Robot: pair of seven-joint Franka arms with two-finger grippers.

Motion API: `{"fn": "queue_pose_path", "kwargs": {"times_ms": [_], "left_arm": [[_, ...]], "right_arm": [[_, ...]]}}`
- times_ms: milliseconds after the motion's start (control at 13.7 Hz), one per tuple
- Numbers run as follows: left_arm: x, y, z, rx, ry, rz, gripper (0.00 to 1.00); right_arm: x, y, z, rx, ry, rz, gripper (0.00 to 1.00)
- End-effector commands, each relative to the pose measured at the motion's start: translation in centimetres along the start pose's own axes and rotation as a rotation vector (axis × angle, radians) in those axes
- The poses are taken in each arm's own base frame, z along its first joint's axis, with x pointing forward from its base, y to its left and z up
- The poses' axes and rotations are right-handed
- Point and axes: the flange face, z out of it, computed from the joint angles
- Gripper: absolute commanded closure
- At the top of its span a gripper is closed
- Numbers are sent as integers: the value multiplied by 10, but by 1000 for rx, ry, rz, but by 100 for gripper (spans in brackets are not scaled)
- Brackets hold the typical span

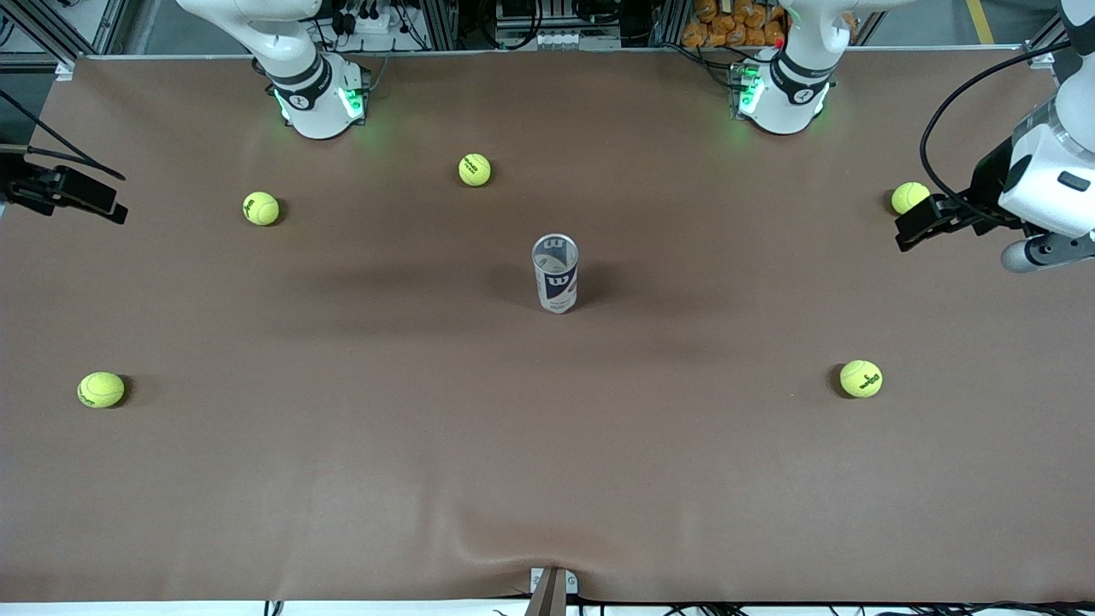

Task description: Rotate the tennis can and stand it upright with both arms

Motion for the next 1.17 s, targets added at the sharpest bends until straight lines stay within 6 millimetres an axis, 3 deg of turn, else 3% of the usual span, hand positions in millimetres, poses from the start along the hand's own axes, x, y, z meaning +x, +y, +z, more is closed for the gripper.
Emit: {"fn": "queue_pose_path", "kwargs": {"times_ms": [0,73,366,512,1098], "left_arm": [[-21,-11,5,-13,22,16,0],[-27,-14,10,-19,58,25,0],[-18,-19,4,-23,99,95,0],[-12,-38,3,-16,102,106,0],[-12,-41,0,-77,96,95,0]], "right_arm": [[3,2,-4,13,3,10,0],[3,2,-4,13,3,10,0],[3,2,-4,13,3,10,0],[3,0,-4,12,3,7,0],[4,2,-4,11,5,10,0]]}}
